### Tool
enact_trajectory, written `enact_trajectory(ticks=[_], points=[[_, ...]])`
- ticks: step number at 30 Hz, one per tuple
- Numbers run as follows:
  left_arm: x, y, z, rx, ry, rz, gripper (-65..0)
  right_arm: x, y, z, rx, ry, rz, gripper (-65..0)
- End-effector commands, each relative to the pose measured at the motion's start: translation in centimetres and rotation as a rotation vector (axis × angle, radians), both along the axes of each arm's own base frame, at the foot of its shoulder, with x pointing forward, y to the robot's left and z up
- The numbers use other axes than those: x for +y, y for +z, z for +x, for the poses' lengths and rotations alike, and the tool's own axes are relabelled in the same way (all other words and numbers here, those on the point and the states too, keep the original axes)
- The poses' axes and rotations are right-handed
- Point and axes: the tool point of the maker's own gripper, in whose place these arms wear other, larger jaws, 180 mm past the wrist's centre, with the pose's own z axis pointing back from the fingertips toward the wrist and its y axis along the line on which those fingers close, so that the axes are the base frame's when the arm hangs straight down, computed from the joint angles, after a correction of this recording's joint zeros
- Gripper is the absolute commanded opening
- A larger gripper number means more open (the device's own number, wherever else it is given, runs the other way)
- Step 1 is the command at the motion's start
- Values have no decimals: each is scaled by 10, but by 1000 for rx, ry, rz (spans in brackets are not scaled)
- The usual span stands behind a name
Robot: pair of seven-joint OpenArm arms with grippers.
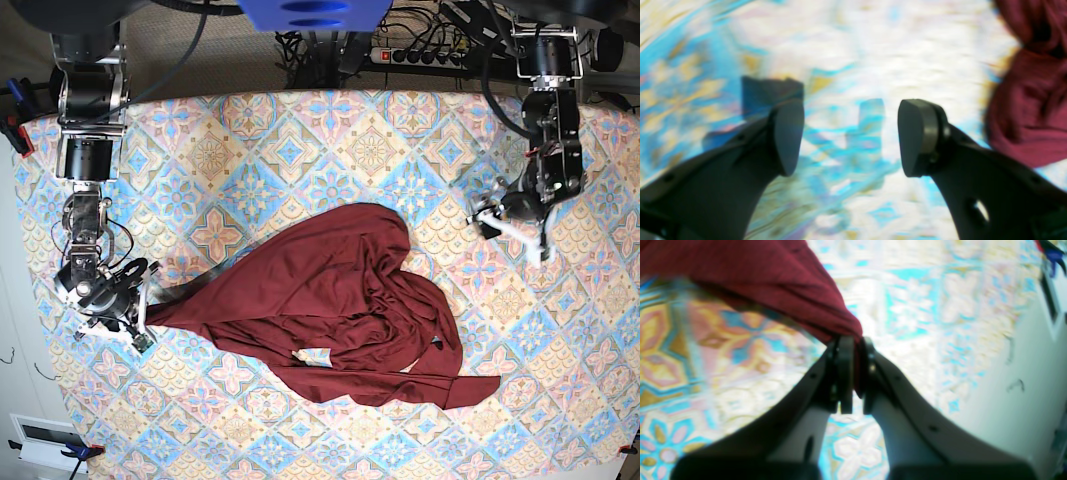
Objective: Layout the t-shirt on the table in an organized manner, then fold the t-shirt properly
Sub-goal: 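Grasp a shirt corner with the left gripper and pull it outward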
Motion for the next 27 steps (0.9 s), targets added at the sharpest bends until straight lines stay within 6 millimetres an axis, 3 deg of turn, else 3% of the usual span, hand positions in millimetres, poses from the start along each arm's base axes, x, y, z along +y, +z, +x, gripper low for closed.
enact_trajectory(ticks=[1,5,11,16,23,25,27], points=[[1,24,21,-82,-10,15,-221,-5,25,13,-70,0,-7,-650],[-2,43,55,-151,24,-25,-216,-1,21,4,-68,12,-14,-650],[-4,40,111,-185,118,-114,-215,11,22,-6,-85,50,-29,-650],[-31,15,143,-146,153,-189,-220,12,18,-11,-78,55,-31,-650],[-63,-23,150,-95,50,-87,-228,17,24,-17,-102,71,-39,-650],[-72,-27,147,-83,12,-72,-290,19,26,-17,-107,74,-40,-650],[-77,-31,144,-74,-5,-65,-447,19,24,-18,-103,74,-40,-650]])
